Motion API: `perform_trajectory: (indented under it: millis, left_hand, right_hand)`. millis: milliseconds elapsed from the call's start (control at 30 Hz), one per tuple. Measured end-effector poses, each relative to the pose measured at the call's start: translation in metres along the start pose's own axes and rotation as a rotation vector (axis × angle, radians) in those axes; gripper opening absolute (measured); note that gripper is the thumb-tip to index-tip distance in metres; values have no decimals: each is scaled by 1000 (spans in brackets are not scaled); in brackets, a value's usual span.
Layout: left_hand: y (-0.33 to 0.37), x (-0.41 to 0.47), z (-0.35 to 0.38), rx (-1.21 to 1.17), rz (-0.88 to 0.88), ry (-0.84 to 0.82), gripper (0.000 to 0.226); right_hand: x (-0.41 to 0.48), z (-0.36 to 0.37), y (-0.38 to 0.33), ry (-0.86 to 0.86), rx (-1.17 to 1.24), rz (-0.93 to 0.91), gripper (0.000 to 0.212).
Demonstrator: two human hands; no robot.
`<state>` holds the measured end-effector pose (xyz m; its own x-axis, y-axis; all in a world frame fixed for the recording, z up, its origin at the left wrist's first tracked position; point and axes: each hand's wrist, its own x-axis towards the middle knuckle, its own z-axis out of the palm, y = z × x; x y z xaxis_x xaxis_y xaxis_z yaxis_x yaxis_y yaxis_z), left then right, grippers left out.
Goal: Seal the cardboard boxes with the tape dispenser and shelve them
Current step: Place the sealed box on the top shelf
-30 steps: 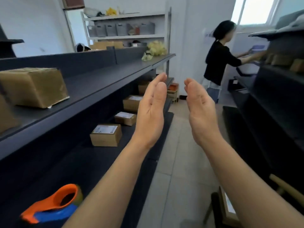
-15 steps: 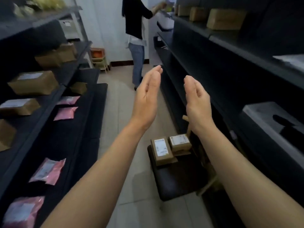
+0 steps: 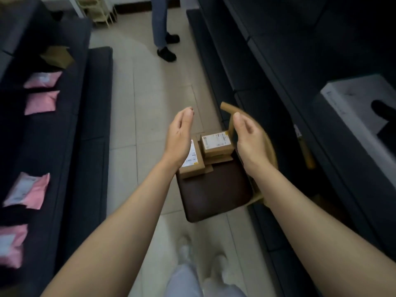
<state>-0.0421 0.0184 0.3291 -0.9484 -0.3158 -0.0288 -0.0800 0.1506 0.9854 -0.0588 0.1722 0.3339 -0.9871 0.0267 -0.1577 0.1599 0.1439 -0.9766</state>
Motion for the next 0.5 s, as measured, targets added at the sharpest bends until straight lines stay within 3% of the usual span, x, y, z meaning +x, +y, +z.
perform_trajectory:
  millis: [300, 500]
  left_hand:
    - [-147, 56, 1, 70, -257, -10, 34]
    - [-223, 88, 5, 151, -309, -44, 33]
  right_hand:
    - [70, 65, 113, -98, -29, 215, 57]
    - [100, 91, 183, -94, -54, 310, 51]
